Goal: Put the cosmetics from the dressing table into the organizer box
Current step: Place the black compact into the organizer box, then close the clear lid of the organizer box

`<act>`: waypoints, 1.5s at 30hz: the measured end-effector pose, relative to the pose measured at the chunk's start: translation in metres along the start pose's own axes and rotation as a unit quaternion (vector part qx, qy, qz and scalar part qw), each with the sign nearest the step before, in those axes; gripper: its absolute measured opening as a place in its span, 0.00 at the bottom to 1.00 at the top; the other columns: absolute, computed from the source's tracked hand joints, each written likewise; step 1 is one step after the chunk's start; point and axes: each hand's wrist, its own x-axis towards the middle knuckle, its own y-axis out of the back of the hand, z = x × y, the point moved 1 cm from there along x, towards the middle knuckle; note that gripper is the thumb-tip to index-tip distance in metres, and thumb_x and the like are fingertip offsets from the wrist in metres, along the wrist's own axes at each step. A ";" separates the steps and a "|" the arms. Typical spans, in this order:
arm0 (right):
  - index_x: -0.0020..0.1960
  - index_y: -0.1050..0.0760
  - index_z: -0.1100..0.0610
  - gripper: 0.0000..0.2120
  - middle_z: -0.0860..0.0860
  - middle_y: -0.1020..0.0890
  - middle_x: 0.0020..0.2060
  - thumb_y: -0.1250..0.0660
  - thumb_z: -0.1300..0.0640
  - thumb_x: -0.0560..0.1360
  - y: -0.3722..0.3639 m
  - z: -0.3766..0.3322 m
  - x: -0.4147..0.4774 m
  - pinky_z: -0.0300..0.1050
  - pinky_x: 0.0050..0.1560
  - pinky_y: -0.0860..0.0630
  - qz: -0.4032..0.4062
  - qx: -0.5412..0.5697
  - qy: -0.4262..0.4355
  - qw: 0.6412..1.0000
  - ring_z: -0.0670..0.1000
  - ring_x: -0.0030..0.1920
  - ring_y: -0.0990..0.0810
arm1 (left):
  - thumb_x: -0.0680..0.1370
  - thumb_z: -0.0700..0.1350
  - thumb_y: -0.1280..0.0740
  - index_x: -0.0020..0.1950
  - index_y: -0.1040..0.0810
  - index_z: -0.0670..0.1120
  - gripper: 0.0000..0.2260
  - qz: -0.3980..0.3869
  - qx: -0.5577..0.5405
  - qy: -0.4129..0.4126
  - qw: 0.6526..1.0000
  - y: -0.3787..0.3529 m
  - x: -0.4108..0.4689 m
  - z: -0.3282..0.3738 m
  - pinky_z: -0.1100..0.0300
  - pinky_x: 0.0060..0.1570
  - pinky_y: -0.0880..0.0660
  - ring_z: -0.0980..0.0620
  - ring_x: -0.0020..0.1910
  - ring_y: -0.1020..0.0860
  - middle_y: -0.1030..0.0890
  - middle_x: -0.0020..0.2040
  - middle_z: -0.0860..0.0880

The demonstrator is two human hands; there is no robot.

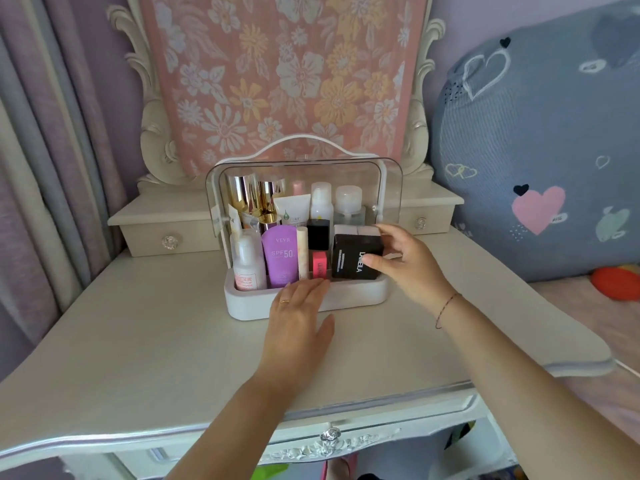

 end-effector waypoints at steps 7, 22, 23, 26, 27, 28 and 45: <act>0.65 0.28 0.53 0.26 0.46 0.20 0.54 0.25 0.57 0.69 0.010 0.006 0.014 0.30 0.50 0.28 -0.062 -0.062 -0.022 0.996 0.46 0.50 0.20 | 0.69 0.43 0.34 0.63 0.25 0.44 0.22 0.009 0.018 -0.020 1.000 -0.001 0.000 -0.001 0.49 0.63 0.35 0.43 0.61 0.28 0.23 0.61 0.46; 0.57 0.22 0.57 0.15 0.56 0.18 0.51 0.28 0.56 0.72 0.020 -0.007 0.025 0.44 0.55 0.27 -0.190 -0.151 -0.047 0.969 0.49 0.48 0.23 | 0.70 0.42 0.33 0.64 0.26 0.43 0.22 -0.002 0.026 -0.020 0.999 0.001 0.000 0.000 0.50 0.64 0.36 0.43 0.63 0.29 0.24 0.62 0.46; 0.55 0.21 0.57 0.14 0.57 0.18 0.51 0.27 0.55 0.71 0.018 -0.006 0.026 0.44 0.53 0.28 -0.199 -0.162 -0.050 0.965 0.49 0.47 0.22 | 0.70 0.43 0.34 0.64 0.26 0.43 0.22 0.000 0.026 -0.020 0.999 0.001 0.000 0.000 0.49 0.64 0.36 0.43 0.62 0.29 0.24 0.62 0.46; 0.50 0.19 0.57 0.11 0.57 0.17 0.44 0.25 0.57 0.69 0.015 -0.005 0.025 0.42 0.47 0.30 -0.207 -0.169 -0.049 0.962 0.49 0.44 0.23 | 0.69 0.44 0.36 0.64 0.25 0.43 0.22 0.007 0.027 -0.022 0.999 0.001 0.000 0.000 0.49 0.63 0.35 0.43 0.61 0.28 0.24 0.61 0.46; 0.49 0.19 0.58 0.10 0.59 0.18 0.43 0.25 0.58 0.68 0.014 -0.004 0.025 0.42 0.46 0.31 -0.201 -0.168 -0.050 0.964 0.49 0.43 0.24 | 0.69 0.44 0.36 0.64 0.25 0.43 0.22 0.009 0.026 -0.022 0.999 0.001 0.000 0.000 0.49 0.63 0.34 0.43 0.61 0.28 0.24 0.61 0.46; 0.50 0.19 0.58 0.11 0.61 0.18 0.45 0.25 0.59 0.68 0.013 -0.002 0.025 0.42 0.47 0.31 -0.189 -0.165 -0.055 0.966 0.49 0.43 0.24 | 0.69 0.44 0.36 0.64 0.25 0.43 0.22 0.009 0.024 -0.023 0.999 0.000 0.000 0.000 0.49 0.63 0.34 0.43 0.61 0.28 0.24 0.62 0.46; 0.63 0.30 0.56 0.21 0.49 0.25 0.60 0.29 0.56 0.72 0.017 -0.015 -0.011 0.38 0.56 0.29 0.133 -0.016 -0.046 0.990 0.48 0.61 0.26 | 0.75 0.40 0.39 0.60 0.27 0.45 0.14 0.320 -0.198 0.110 0.920 0.062 -0.003 0.001 0.60 0.57 0.33 0.53 0.57 0.29 0.28 0.55 0.51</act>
